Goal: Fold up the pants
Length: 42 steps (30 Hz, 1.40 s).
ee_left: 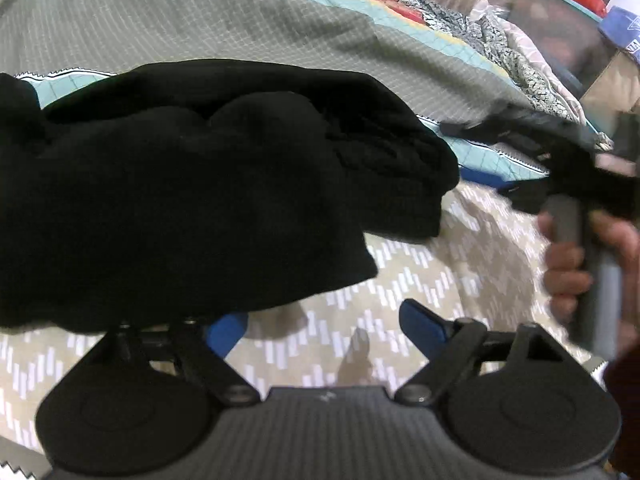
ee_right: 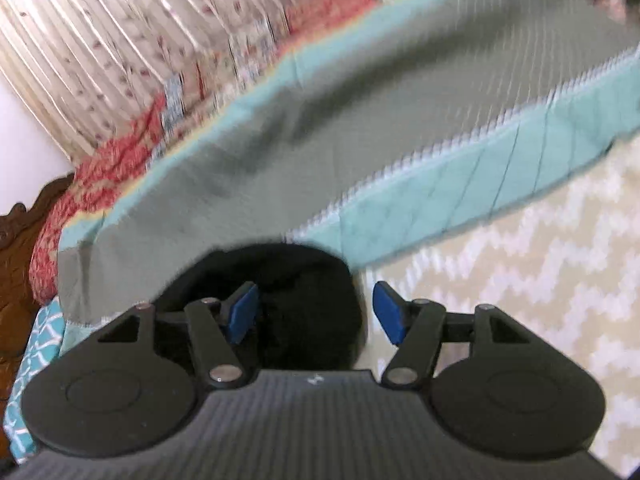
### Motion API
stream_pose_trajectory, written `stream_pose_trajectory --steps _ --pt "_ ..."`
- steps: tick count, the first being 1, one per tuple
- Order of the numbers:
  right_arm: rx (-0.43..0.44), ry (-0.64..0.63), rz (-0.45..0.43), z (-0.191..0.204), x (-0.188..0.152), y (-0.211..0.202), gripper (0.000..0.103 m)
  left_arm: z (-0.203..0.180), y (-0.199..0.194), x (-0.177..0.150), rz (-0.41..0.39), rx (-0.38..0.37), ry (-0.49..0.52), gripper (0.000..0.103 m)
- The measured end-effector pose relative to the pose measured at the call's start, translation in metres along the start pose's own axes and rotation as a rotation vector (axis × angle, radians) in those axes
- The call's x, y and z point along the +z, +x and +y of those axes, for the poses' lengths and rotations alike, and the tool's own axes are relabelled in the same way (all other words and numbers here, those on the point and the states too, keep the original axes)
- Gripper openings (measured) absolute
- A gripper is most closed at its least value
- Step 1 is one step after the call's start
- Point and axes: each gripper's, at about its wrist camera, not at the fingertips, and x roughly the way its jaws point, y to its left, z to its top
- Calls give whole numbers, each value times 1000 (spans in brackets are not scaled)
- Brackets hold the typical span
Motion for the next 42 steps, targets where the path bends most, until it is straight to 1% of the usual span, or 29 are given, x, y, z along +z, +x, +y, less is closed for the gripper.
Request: stream_pose_trajectory --steps 1,2,3,4,5,6,7,9,10,11,13,14,16,17,19,20,21,23,25,28,31,32,33,35,37,38,39,40,42 --pt "-1 -5 42 0 -6 10 62 0 -1 -2 0 13 8 86" --pt "8 -12 78 6 -11 8 31 1 -1 -2 4 24 8 86" --pt "21 -12 110 6 -18 10 13 1 1 -2 8 36 3 86" --pt "29 13 118 4 -20 9 13 4 0 0 12 39 -10 86" --pt "51 60 102 4 -22 -1 13 9 -3 0 14 36 -28 86" --pt "104 121 98 -1 -22 -11 12 12 -6 -1 9 31 -50 88" --pt "176 200 100 -6 -27 -23 12 17 -11 -2 3 21 -69 91" --pt "299 326 135 -14 -43 -47 12 21 -19 -4 -6 -14 -104 93" --pt "351 362 150 -13 -52 -59 12 22 -22 -6 -7 -42 -119 94" --pt "397 393 165 -11 -61 -71 12 25 -28 -11 -7 -88 -141 94" --pt "475 442 197 -10 -83 -95 12 30 -37 -21 -9 -164 -188 101" --pt "507 459 214 -6 -94 -105 13 35 -44 -27 -10 -206 -220 103" --pt "556 497 249 3 -117 -119 13 44 -57 -41 -3 -294 -293 103" --pt "594 541 268 7 -126 -121 13 50 -62 -48 4 -328 -337 103" --pt "695 676 285 9 -150 -129 13 64 -69 -61 14 -403 -441 103" --pt "731 723 289 9 -160 -134 13 71 -74 -69 23 -438 -483 103" --pt "764 760 296 13 -168 -137 13 76 -79 -76 23 -468 -518 103" --pt "824 818 316 21 -183 -148 13 85 -88 -81 19 -500 -554 103" --pt "841 810 332 30 -188 -158 13 92 -104 -91 0 -500 -566 103" --pt "835 777 358 43 -188 -162 13 99 -121 -99 -27 -507 -603 103" --pt "837 744 427 63 -198 -145 13 109 -133 -111 -41 -548 -661 103" --pt "829 731 454 71 -202 -136 13 111 -135 -112 -41 -575 -670 103" --pt "820 728 473 73 -207 -132 13 107 -138 -117 -41 -578 -677 103" --pt "790 724 506 75 -214 -127 13 106 -137 -117 -25 -571 -681 103" --pt "795 746 522 73 -220 -127 13 104 -129 -117 -2 -584 -693 102" --pt "806 746 528 74 -221 -127 14 105 -125 -119 9 -593 -704 101" --pt "817 738 541 75 -221 -127 15 105 -121 -119 11 -604 -711 97" --pt "815 734 550 77 -219 -124 15 107 -120 -120 10 -600 -719 92" --pt "782 741 550 73 -215 -121 13 108 -117 -121 13 -594 -713 86"
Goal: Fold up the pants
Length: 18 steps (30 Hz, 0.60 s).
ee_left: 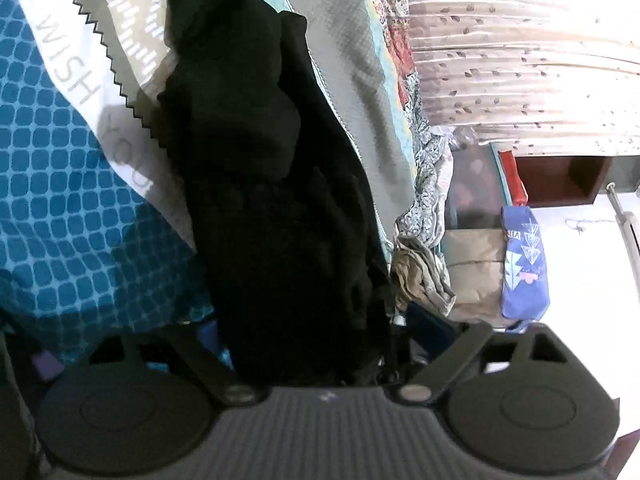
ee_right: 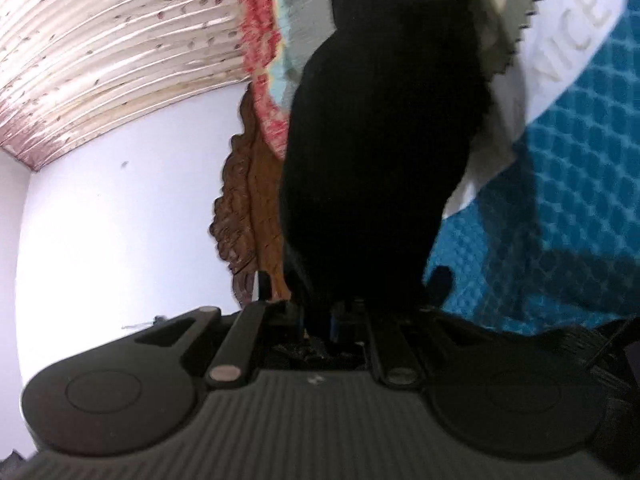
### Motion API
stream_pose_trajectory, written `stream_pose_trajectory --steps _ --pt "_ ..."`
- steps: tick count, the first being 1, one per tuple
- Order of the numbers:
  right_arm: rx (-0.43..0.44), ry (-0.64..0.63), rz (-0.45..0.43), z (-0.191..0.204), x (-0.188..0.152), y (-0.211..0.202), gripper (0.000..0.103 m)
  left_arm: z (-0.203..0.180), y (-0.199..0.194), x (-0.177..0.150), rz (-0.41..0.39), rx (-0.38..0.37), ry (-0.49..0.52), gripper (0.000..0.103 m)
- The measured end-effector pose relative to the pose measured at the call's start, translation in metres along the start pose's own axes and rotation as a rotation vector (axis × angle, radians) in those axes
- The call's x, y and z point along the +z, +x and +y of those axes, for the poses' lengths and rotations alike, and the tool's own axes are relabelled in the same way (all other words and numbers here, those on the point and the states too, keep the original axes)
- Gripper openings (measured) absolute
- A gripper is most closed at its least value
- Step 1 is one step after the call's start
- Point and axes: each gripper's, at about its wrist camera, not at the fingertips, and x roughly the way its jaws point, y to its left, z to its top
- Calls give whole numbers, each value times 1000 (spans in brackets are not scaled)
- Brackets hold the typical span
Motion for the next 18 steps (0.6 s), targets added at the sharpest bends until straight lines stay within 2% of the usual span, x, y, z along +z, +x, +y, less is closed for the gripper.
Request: stream_pose_trajectory --steps 3,4,5,6,7,9,12,14,15,16,18 --pt "-84 -52 -5 4 4 -5 14 10 1 -2 15 26 10 78" --pt "-116 -76 -8 5 4 -13 19 13 -1 -1 4 44 4 75" --pt "-147 -89 -23 5 6 -24 43 17 -2 2 -4 29 -6 75" --pt "-195 -88 -31 3 7 -36 80 21 -7 4 -15 19 -18 71" --pt "-228 -86 -37 0 6 -47 88 24 -10 6 -32 26 -16 62" --pt "-269 -105 -52 -2 3 -74 84 30 -7 9 -30 53 9 48" --pt "-312 -198 -98 21 3 -106 81 39 5 11 30 56 -11 49" --pt "-404 -360 -159 57 4 -116 80 36 15 9 63 99 26 68" --pt "-445 -454 -191 74 5 -110 80 37 18 9 76 122 49 84" --pt "-484 -548 -211 99 9 -104 80 36 20 9 80 130 58 93" --pt "-598 -700 -240 133 22 -72 80 37 23 10 92 131 61 98"
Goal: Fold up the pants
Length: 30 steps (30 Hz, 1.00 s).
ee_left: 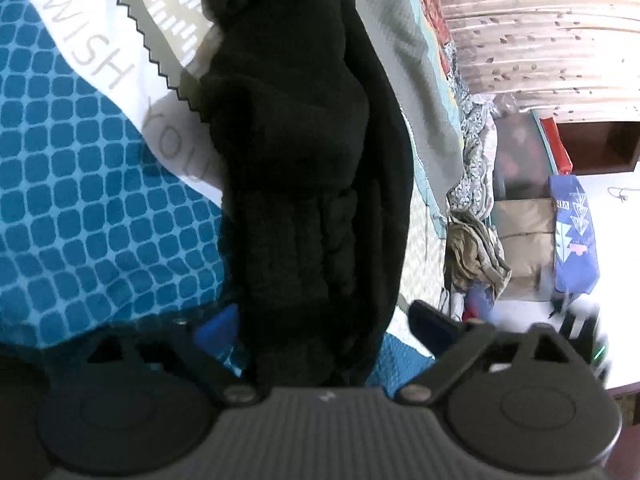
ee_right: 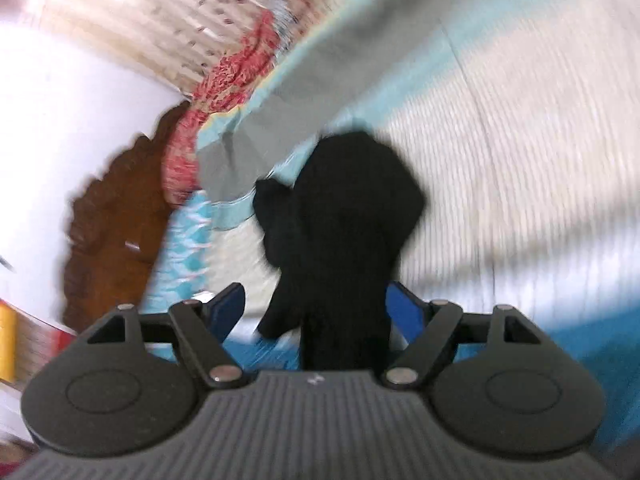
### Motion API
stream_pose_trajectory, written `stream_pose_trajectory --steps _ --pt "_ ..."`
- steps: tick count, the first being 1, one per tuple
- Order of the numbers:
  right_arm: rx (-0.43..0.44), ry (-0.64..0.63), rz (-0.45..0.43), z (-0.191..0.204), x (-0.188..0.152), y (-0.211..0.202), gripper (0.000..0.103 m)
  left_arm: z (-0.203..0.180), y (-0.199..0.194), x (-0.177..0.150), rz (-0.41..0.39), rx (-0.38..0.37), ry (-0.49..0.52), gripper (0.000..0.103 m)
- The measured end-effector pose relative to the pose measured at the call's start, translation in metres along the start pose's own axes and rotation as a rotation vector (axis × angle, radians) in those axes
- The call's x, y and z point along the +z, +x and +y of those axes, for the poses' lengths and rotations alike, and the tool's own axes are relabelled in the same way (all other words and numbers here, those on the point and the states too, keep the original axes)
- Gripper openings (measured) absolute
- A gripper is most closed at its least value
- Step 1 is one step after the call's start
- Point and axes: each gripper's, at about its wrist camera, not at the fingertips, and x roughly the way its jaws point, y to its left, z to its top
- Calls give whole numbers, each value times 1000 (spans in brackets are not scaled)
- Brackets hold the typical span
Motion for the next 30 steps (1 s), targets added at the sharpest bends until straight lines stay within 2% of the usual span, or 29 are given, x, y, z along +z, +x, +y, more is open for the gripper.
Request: stream_pose_trajectory --steps 2,4,6,8,9,10,11,12,13,15,16,17,20,23,25,27,28,30 --pt "-115 -165 0 35 30 42 80 0 5 1 14 17 1 100" --pt "-174 -311 17 63 54 92 80 1 13 2 27 30 2 103" --pt "-208 -371 61 77 75 155 81 -6 20 3 43 51 31 103" --pt "-238 -363 138 80 91 216 83 -15 29 3 61 75 80 101" --pt "-272 -354 168 84 97 240 83 -20 32 2 65 87 106 87" --pt "-314 -359 189 86 96 264 83 -22 36 2 75 96 124 56" --pt "-357 -378 205 86 93 284 83 -22 42 3 97 104 124 51" --pt "-406 -391 219 83 89 305 82 -20 46 5 101 120 117 38" --pt "-443 -394 227 83 88 320 79 -18 46 6 98 125 108 30" --pt "-526 -436 233 74 83 334 14 -16 42 10 96 101 93 25" --pt "-548 -444 212 71 90 328 14 -17 37 12 82 96 102 23" --pt "-528 -421 158 66 101 312 13 -21 31 14 65 95 121 22" --pt "-506 -348 -51 53 145 242 11 -42 3 33 -37 96 209 21" --pt "-492 -261 -253 34 187 155 11 -75 -43 69 -208 53 256 21" --pt "-457 -194 -365 13 199 91 11 -99 -79 81 -339 2 285 21" --pt "-389 -143 -420 -3 190 43 11 -126 -105 78 -406 -46 356 21" --pt "-347 -129 -430 -14 179 18 11 -138 -108 71 -418 -25 400 21" --pt "-328 -131 -418 -29 148 -6 11 -158 -102 47 -417 73 517 21"
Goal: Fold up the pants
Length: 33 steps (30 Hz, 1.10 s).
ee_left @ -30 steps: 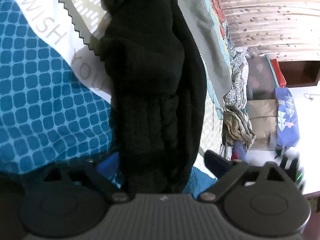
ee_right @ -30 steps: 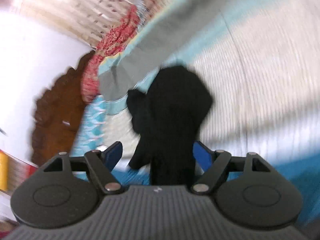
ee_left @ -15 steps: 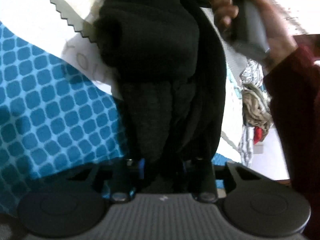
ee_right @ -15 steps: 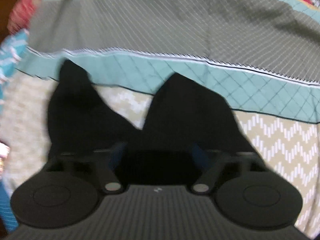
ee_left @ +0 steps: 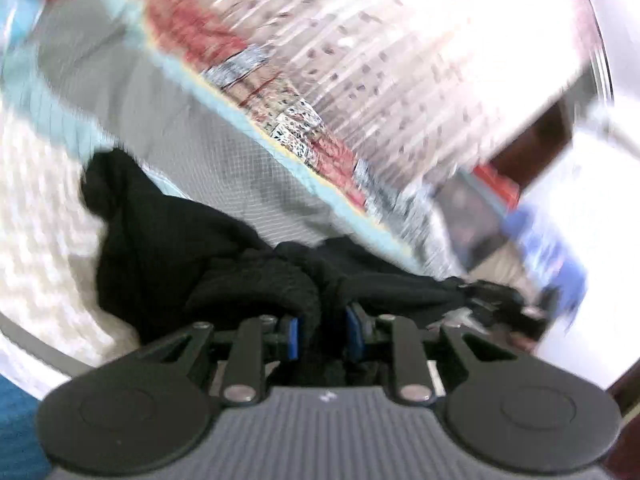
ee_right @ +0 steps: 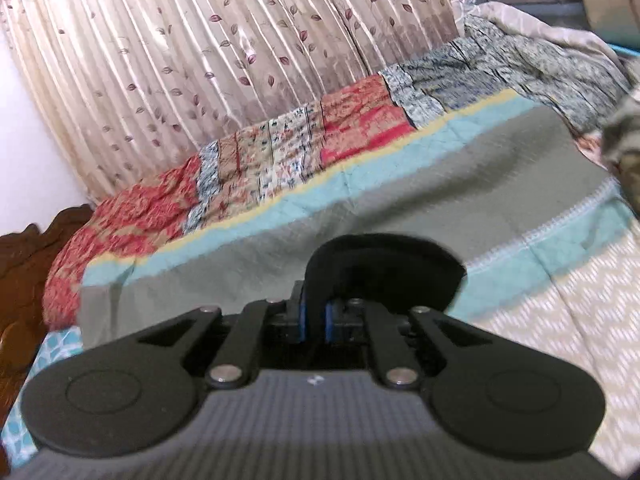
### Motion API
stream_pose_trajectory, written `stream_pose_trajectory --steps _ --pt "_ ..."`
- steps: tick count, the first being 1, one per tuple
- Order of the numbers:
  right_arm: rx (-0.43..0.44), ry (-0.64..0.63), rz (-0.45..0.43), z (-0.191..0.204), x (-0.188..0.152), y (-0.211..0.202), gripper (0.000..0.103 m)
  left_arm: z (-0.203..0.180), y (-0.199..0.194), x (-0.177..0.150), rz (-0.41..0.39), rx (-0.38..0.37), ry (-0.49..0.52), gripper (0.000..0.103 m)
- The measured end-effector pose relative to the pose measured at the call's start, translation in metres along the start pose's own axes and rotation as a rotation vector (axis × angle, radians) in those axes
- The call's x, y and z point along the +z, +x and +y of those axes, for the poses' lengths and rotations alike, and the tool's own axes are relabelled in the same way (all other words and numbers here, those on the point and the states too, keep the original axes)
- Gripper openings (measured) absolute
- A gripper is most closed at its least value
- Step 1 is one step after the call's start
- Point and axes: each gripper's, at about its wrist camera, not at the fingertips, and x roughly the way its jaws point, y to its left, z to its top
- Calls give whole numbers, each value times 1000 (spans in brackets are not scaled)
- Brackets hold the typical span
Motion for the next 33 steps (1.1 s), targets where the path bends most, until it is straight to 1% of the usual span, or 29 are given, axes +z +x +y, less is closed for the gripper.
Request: stream_pose_trajectory --steps 2,3,4,5,7,8,9,10,11,12,13,14,15,16,18,19,20,22,23,25,26,27,28,29,31,33 --pt "6 1 32 -17 -38 -20 12 -9 -1 -18 64 77 108 21" --pt "-1 7 57 -23 -61 -25 13 -8 1 -31 114 124 151 22" --pt "-18 17 94 -38 -85 -31 15 -6 6 -49 158 168 174 22" --pt "-43 26 134 -39 -106 -34 16 4 9 -65 205 212 185 22" --pt "-93 75 254 -59 -147 -35 18 17 23 -97 313 314 189 23" --pt "-110 117 321 -70 -165 -36 24 25 28 -113 360 360 186 24" --pt "-122 156 360 -81 -179 -41 35 33 32 -126 399 392 178 28" --pt "-137 184 374 -89 -189 -50 42 36 28 -134 412 399 172 34" --pt "-157 192 372 -94 -194 -64 45 37 19 -137 411 388 166 37" --pt "-178 184 359 -98 -193 -75 45 36 9 -135 393 352 158 38" --pt "-201 169 342 -100 -187 -86 45 35 -2 -131 370 308 146 46" --pt "-224 148 317 -99 -177 -97 45 38 -15 -126 342 266 129 49" --pt "-243 122 285 -96 -165 -103 45 42 -26 -115 292 234 106 55" --pt "-248 85 247 -90 -155 -107 45 47 -33 -104 243 219 84 60" --pt "-208 -15 204 -61 -127 -100 45 63 -41 -82 145 217 21 64" --pt "-167 -70 205 -37 -112 -85 45 71 -36 -70 115 226 -4 64" --pt "-126 -112 219 -14 -102 -65 45 78 -27 -61 96 244 -20 63" --pt "-28 -207 268 47 -91 -18 46 85 -1 -52 78 275 -5 63" --pt "22 -267 293 83 -87 13 50 86 15 -51 82 284 3 63" --pt "125 -384 344 158 -88 76 64 87 40 -52 130 265 2 63" --pt "192 -439 380 194 -93 106 76 89 50 -54 154 249 5 62" --pt "242 -491 413 227 -100 136 81 90 58 -59 177 242 16 63" --pt "273 -545 445 259 -110 167 81 87 66 -60 189 250 32 63" --pt "283 -593 477 287 -121 198 81 86 69 -66 196 262 49 63" --pt "266 -647 531 332 -139 256 81 85 73 -73 214 258 59 64" --pt "228 -661 585 357 -160 299 81 88 73 -82 216 264 67 65"
